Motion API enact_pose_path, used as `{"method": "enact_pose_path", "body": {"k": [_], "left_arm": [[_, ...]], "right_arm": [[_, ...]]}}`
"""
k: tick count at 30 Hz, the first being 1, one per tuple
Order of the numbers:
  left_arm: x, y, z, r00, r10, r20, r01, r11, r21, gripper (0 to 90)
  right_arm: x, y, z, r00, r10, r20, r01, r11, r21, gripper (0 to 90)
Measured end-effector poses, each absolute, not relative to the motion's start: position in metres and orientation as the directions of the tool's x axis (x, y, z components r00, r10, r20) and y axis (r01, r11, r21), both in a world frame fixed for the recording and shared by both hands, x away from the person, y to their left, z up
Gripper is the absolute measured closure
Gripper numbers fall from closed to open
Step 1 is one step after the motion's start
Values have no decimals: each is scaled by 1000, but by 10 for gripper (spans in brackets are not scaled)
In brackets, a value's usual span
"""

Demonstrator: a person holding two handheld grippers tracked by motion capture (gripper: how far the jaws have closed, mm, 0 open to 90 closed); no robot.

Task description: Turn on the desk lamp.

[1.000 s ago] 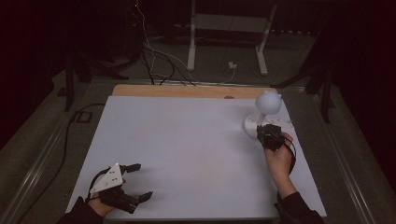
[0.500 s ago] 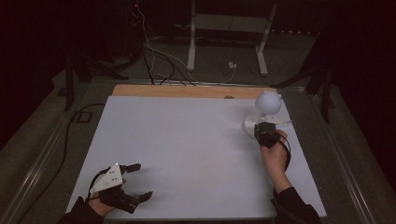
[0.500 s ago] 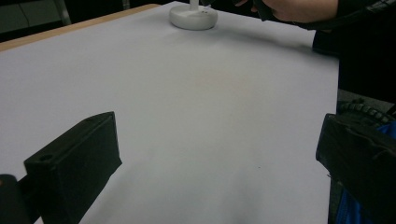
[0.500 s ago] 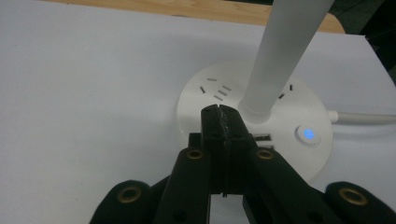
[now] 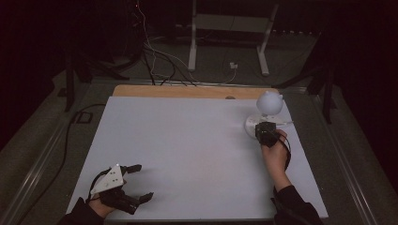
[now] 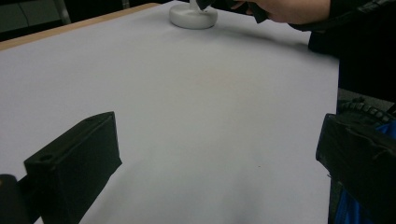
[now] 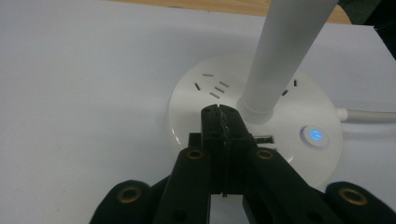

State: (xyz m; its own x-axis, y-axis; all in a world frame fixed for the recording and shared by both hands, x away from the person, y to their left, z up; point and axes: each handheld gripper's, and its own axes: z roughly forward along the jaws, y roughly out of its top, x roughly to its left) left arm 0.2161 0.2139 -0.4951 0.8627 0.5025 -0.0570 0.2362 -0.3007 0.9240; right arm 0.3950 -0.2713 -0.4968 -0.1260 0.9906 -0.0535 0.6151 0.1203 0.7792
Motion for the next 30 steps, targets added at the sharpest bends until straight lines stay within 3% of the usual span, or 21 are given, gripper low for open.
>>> {"method": "enact_pose_path", "body": {"k": [30], "left_arm": [[216, 214, -495, 863, 501, -64, 241, -297, 924, 2]], "right_arm": [[396, -272, -504, -131, 988, -85, 612, 148, 777, 900]]}}
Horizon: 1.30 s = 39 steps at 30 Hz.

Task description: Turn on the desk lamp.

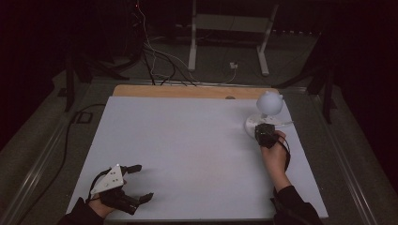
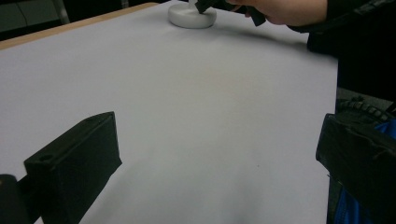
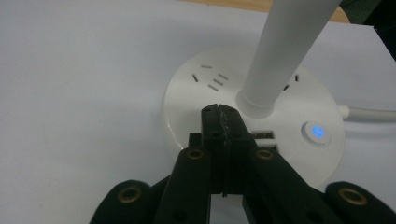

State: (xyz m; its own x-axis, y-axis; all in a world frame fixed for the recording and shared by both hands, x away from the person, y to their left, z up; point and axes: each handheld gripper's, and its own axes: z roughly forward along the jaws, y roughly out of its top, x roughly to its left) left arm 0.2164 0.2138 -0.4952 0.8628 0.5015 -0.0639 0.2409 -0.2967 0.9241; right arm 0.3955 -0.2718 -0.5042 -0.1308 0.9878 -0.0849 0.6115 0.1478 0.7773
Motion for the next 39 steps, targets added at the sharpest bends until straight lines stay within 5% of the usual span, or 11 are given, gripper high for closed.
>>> {"method": "enact_pose_path", "body": {"k": [8, 13, 23, 28, 29, 36, 39], "left_arm": [[216, 214, -496, 862, 503, -62, 242, -301, 922, 2], [217, 214, -495, 862, 502, -64, 242, -298, 924, 2], [216, 214, -495, 862, 503, -64, 242, -299, 923, 2], [216, 214, -495, 863, 501, -60, 240, -304, 922, 2], [216, 214, -495, 864, 500, -60, 239, -302, 923, 2], [217, 214, -495, 862, 503, -64, 242, -295, 924, 2], [217, 214, -495, 861, 505, -63, 244, -300, 922, 2]], "right_arm": [[396, -272, -501, -131, 989, -65, 592, 131, 796, 896], [393, -271, -493, -152, 987, -50, 558, 127, 820, 791], [385, -268, -483, -229, 972, -50, 498, 161, 852, 437], [383, -267, -482, -227, 974, -7, 527, 128, 840, 352], [383, -266, -482, -226, 974, -4, 541, 129, 831, 263], [379, -268, -482, -278, 960, 16, 559, 149, 816, 24], [377, -269, -481, -310, 950, 32, 563, 156, 812, 0]]}}
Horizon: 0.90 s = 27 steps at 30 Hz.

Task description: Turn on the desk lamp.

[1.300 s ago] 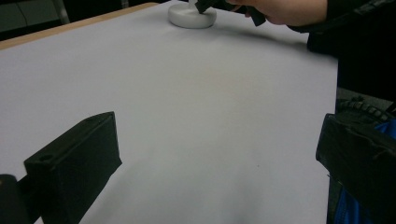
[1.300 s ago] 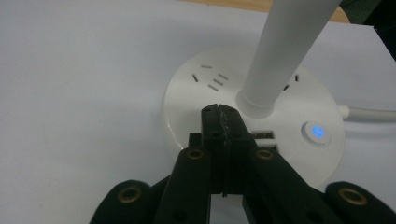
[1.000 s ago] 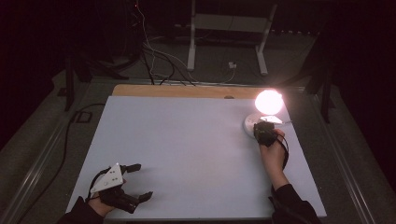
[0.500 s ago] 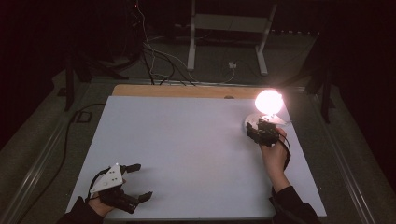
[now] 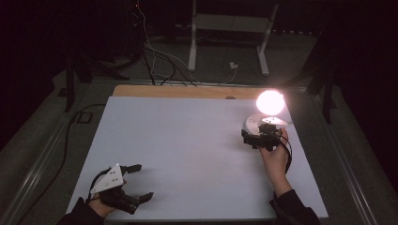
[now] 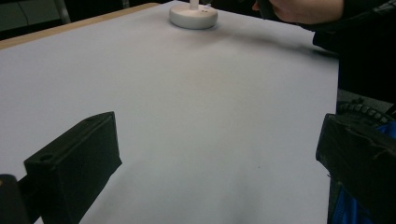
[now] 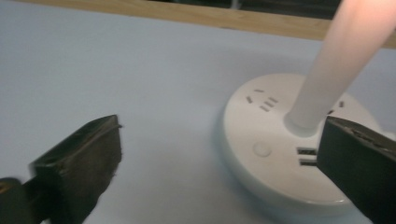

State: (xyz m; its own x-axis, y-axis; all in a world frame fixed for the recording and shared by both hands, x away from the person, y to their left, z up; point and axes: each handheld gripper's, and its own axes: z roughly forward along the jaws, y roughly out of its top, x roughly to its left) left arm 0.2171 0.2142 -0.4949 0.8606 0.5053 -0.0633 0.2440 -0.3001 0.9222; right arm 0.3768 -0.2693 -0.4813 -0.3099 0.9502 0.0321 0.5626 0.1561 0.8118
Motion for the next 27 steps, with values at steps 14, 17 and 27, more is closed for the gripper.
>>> {"method": "enact_pose_path", "body": {"k": [14, 17, 27], "left_arm": [[219, 213, -496, 861, 504, -71, 249, -296, 922, 2], [217, 214, -495, 864, 500, -65, 243, -300, 923, 2], [218, 215, -495, 865, 497, -69, 242, -293, 925, 2]], "right_arm": [[364, -267, -474, -390, 920, -36, 471, 233, 851, 0], [359, -267, -470, -402, 915, -30, 467, 233, 853, 0], [331, -272, -469, -504, 861, 76, 483, 207, 851, 0]]}}
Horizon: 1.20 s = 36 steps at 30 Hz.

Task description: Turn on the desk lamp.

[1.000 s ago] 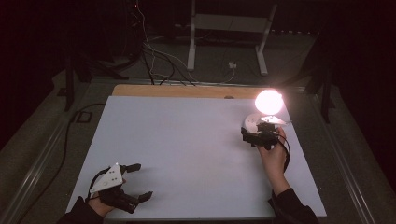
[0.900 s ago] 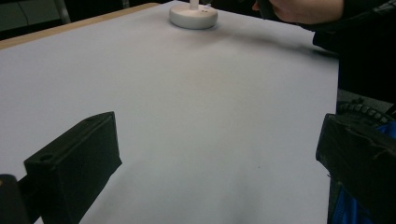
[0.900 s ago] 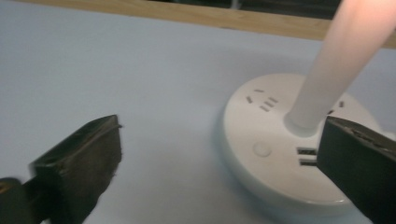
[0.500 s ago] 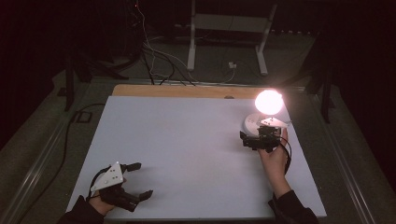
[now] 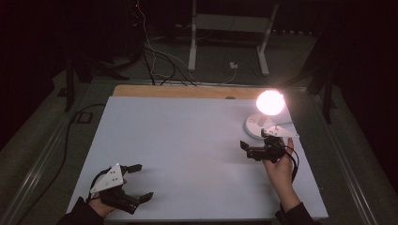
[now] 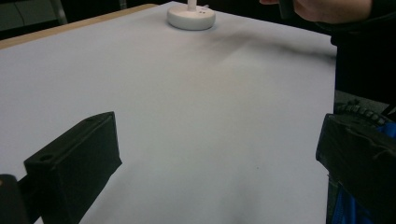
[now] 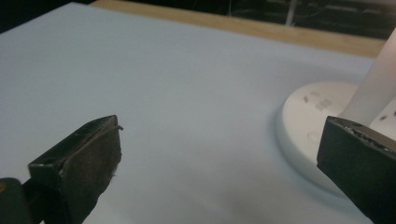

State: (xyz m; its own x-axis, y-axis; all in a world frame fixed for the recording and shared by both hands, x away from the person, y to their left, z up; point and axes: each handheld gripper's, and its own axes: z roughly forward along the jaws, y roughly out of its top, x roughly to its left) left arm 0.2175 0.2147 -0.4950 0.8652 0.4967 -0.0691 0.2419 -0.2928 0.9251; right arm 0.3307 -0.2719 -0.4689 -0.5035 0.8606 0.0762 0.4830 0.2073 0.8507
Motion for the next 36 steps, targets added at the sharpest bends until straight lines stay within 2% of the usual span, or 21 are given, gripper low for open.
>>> {"method": "enact_pose_path", "body": {"k": [17, 25, 33, 36], "left_arm": [[217, 214, -495, 865, 496, -68, 242, -295, 924, 2], [218, 214, -495, 864, 498, -70, 243, -293, 925, 2], [218, 214, -495, 863, 500, -70, 245, -294, 924, 2], [218, 214, -496, 864, 499, -69, 245, -297, 923, 2]], "right_arm": [[284, -279, -489, -596, 799, 83, 512, 299, 806, 0], [262, -289, -496, -608, 787, 104, 511, 288, 810, 0], [240, -303, -508, -617, 787, 30, 494, 357, 793, 0], [236, -308, -510, -619, 785, 36, 501, 358, 788, 0]]}}
